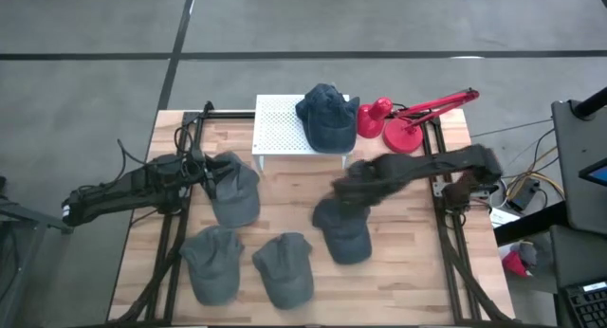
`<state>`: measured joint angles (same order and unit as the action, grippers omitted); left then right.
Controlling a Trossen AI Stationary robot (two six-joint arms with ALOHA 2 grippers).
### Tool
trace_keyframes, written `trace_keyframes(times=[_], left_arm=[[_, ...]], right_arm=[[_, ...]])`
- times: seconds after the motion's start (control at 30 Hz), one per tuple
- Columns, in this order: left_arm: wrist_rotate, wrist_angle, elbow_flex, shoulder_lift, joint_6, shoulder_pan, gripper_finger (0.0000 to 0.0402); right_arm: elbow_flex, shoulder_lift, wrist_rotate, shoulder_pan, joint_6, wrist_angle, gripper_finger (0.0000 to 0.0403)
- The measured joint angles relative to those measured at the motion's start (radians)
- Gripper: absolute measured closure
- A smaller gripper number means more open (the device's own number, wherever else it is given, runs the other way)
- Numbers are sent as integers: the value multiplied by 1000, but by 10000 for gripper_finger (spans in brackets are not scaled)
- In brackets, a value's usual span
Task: Pick & Place hat
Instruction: Put the dark blue cap on top of the other dark blue cap on the shelf
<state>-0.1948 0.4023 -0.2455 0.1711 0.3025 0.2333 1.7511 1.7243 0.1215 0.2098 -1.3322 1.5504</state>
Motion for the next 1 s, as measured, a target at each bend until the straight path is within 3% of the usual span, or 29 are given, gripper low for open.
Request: trace_keyframes(times=[0.2, 0.37, 0.6, 1.0], left_arm=[[1, 0, 1, 0, 10, 0, 259], [1, 0, 3, 0, 10, 0, 259], [0, -1, 3, 0, 11, 0, 259], [0, -1, 3, 0, 12, 0, 259]], right_arm=[[-229, -185, 72, 119, -235, -321, 346], [-388, -233, 138, 172, -327, -548, 346], [-500, -218, 79, 171, -367, -630, 330], [-526, -218, 80, 167, -367, -618, 224]])
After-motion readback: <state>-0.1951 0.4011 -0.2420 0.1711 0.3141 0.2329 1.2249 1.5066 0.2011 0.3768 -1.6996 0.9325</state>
